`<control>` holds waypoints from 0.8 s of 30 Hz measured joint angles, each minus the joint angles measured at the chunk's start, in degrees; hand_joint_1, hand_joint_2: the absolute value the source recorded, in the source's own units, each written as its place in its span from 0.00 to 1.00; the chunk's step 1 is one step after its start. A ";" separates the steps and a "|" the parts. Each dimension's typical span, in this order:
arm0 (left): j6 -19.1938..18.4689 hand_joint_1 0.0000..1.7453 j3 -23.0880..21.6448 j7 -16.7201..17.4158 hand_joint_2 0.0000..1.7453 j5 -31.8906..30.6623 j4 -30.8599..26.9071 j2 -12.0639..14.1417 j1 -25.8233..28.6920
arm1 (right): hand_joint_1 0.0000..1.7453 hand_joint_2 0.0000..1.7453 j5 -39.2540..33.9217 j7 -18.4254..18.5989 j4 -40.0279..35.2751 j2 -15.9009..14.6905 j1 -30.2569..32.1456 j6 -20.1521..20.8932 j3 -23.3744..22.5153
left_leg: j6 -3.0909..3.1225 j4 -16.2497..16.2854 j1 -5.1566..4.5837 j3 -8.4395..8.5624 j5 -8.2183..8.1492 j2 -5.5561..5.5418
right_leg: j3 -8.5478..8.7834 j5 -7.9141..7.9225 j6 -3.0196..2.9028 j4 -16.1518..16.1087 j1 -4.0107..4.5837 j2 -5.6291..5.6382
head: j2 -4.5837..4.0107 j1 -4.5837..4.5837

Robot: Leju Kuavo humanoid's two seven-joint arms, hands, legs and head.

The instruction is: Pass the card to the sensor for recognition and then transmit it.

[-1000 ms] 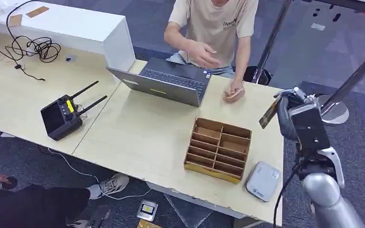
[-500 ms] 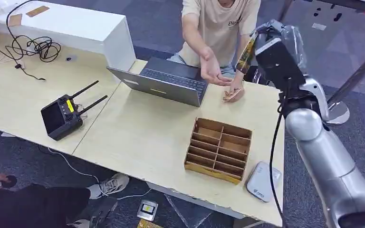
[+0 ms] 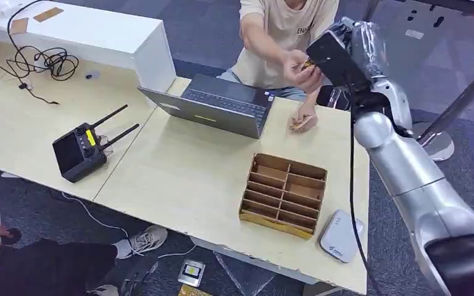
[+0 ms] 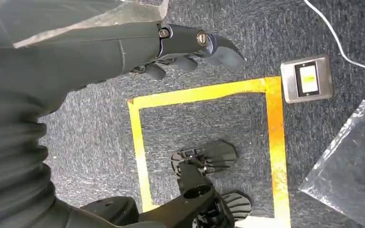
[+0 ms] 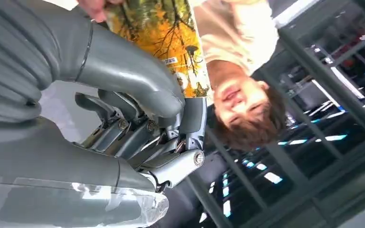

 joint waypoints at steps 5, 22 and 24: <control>0.09 0.00 -0.18 0.04 1.00 0.02 0.00 -0.15 0.05 | 1.00 1.00 2.01 0.68 3.12 1.11 0.03 -4.19 0.87 | 0.00 0.00 0.00 0.00 0.00 0.01 | -0.01 0.00 0.00 0.00 0.00 0.00 | 0.00 0.00; 0.59 0.00 -0.66 -0.04 1.00 0.26 0.00 -0.20 0.65 | 0.00 0.00 -5.58 -2.40 2.94 2.49 1.28 -6.07 0.46 | 0.00 0.02 0.00 0.03 0.00 0.02 | -0.02 0.00 0.00 0.00 0.00 0.02 | 0.00 -0.02; 0.70 0.00 -0.66 -0.11 1.00 0.44 0.00 -0.20 0.90 | 0.00 0.00 -7.24 -1.88 0.12 2.27 2.07 -5.79 -0.26 | 0.00 0.02 0.00 0.04 0.00 0.03 | -0.02 0.00 0.00 0.00 0.00 0.02 | 0.00 0.00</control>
